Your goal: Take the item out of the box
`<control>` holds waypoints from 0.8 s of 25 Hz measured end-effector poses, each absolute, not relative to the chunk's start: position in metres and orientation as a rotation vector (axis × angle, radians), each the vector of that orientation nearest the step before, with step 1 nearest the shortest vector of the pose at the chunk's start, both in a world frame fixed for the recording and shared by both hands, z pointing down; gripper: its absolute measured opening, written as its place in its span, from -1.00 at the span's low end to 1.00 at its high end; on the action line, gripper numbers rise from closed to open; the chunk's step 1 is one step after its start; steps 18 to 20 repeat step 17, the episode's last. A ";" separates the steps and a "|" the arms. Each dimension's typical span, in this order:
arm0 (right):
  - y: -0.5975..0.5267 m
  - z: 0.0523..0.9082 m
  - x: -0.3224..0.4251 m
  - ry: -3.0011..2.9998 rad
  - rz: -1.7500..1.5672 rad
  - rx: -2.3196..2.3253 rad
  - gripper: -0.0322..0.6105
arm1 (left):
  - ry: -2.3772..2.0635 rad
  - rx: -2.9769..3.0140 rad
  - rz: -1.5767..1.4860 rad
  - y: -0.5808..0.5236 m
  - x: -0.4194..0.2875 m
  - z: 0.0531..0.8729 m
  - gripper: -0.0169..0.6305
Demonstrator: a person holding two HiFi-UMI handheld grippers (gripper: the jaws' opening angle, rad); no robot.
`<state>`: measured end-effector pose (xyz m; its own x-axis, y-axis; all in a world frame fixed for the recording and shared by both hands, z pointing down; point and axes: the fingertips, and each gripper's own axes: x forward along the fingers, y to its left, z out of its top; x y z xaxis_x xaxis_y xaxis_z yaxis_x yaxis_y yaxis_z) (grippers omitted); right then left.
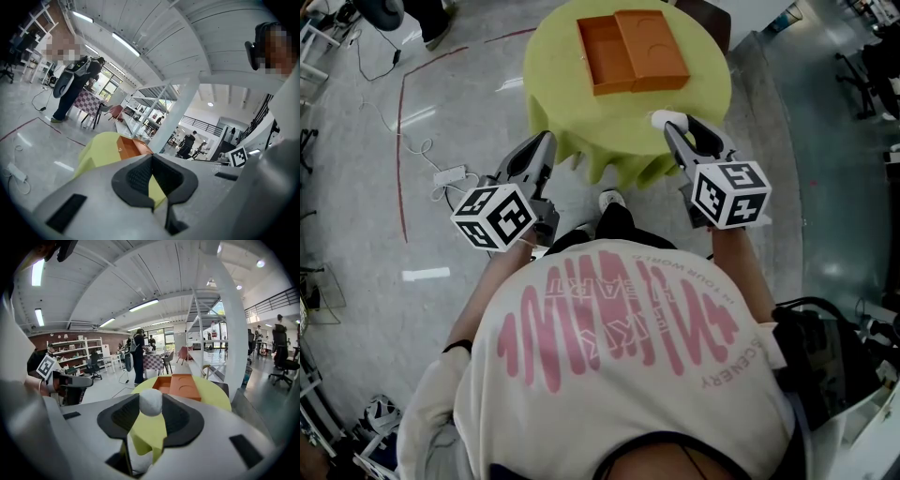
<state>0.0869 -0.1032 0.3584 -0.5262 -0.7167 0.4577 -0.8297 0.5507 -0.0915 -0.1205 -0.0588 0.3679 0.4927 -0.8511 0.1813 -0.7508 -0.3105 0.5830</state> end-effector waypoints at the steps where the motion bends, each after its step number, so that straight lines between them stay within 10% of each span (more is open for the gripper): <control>1: -0.104 0.358 0.086 -2.423 0.424 1.264 -0.44 | -1.314 2.123 -0.213 -0.059 -0.122 0.368 -0.92; 20: -0.108 0.358 0.076 -2.403 0.408 1.258 -0.44 | -1.304 2.118 -0.218 -0.062 -0.133 0.369 -0.92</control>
